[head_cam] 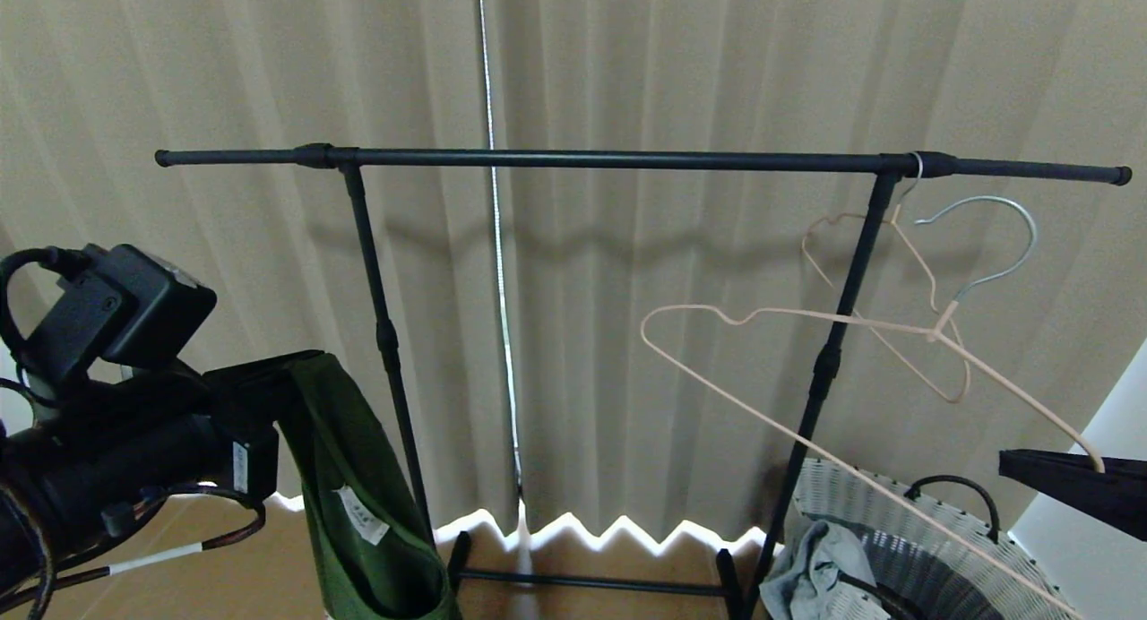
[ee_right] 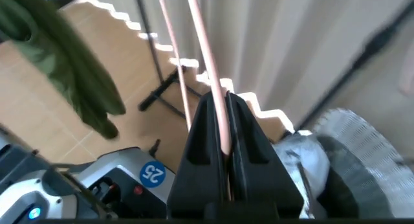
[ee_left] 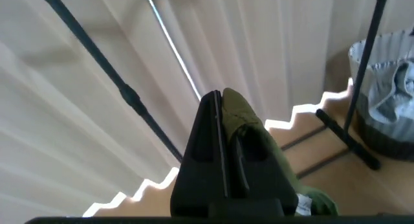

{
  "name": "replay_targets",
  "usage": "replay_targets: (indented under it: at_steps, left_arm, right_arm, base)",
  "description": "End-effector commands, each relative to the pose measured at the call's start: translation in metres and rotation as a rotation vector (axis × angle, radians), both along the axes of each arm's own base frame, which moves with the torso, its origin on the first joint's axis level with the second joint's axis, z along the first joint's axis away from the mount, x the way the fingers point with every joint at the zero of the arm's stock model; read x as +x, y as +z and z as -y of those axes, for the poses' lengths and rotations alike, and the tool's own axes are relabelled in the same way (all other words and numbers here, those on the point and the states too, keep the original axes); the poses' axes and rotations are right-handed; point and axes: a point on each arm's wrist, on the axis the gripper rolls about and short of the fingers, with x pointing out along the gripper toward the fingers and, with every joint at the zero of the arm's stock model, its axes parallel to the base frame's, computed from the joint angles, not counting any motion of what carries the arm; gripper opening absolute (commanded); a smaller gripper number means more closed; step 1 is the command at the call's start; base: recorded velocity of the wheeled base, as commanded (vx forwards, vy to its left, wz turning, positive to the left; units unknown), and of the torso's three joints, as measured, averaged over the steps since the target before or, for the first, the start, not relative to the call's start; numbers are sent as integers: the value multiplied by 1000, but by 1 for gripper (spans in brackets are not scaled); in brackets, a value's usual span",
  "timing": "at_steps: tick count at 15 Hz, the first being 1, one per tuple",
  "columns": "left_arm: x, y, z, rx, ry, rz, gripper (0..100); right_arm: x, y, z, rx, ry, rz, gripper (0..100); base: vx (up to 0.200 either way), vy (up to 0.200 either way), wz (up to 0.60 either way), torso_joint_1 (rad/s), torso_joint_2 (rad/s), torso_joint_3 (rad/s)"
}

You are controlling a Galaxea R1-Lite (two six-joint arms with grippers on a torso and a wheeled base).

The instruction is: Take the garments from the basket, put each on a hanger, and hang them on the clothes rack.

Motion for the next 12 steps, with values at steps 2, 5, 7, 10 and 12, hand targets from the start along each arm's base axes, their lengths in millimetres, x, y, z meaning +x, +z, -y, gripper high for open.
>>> replay_targets:
  at_steps: [2, 5, 7, 10, 12]
  left_arm:
    - [11, 9, 16, 7, 2, 14, 0]
    - [30, 14, 34, 27, 96, 17, 0]
    - [50, 24, 47, 13, 143, 19, 0]
    - [54, 44, 51, -74, 167, -90, 0]
    - [48, 46, 48, -63, 192, -230, 0]
  right_arm:
    - [12, -6, -11, 5, 81, -36, 0]
    - [23, -7, -18, 18, 111, -45, 0]
    - [24, -7, -25, 48, 135, -70, 0]
    - [23, -4, -38, 69, 153, -90, 0]
    - [22, -5, -45, 37, 155, -93, 0]
  base:
    - [0, 0, 0, 0, 0, 0]
    - [0, 0, 0, 0, 0, 0]
    - [0, 0, 0, 0, 0, 0]
    - [0, 0, 0, 0, 0, 0]
    - [0, 0, 0, 0, 0, 0]
